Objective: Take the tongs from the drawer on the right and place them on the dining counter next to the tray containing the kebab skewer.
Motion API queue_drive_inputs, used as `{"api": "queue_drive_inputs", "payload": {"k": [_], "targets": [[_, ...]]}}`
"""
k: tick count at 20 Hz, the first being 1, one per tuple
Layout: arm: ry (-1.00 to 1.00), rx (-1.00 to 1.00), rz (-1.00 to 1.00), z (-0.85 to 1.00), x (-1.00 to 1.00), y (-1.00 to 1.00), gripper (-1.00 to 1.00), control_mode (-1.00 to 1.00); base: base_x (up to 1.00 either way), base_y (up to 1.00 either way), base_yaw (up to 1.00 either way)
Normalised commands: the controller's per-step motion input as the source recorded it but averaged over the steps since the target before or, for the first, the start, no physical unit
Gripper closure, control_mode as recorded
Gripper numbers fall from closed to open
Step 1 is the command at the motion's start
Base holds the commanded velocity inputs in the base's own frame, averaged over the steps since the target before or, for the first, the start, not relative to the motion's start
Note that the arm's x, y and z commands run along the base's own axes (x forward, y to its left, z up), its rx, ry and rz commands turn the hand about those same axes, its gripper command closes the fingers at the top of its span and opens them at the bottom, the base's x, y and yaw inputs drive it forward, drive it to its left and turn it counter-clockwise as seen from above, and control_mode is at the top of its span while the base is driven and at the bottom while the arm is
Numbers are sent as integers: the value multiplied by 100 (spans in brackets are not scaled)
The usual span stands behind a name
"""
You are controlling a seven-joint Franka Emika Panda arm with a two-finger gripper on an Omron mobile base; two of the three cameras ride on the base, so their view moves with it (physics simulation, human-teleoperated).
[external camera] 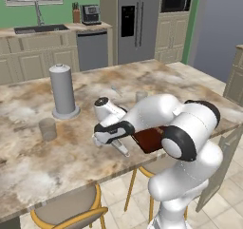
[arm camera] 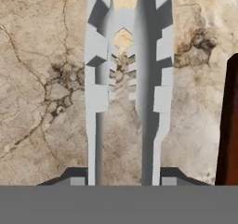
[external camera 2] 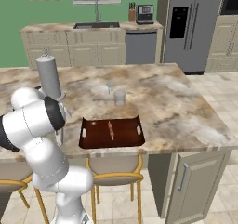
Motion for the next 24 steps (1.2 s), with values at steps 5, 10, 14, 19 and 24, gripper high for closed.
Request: {"api": "queue_drive_inputs", "payload": {"k": [5, 10, 14, 19, 24], "targets": [[0, 1, 0, 6, 2, -5, -100, -100, 0, 0, 0], [0, 6, 0, 55, 15, -3, -100, -100, 0, 0, 0], [-3, 5, 0, 77, 26, 0, -100, -100, 0, 0, 0], [-22, 3, 0, 48, -88, 0, -100, -100, 0, 0, 0], [-42, 0, 4, 28, -100, -36, -100, -100, 0, 0, 0]]}}
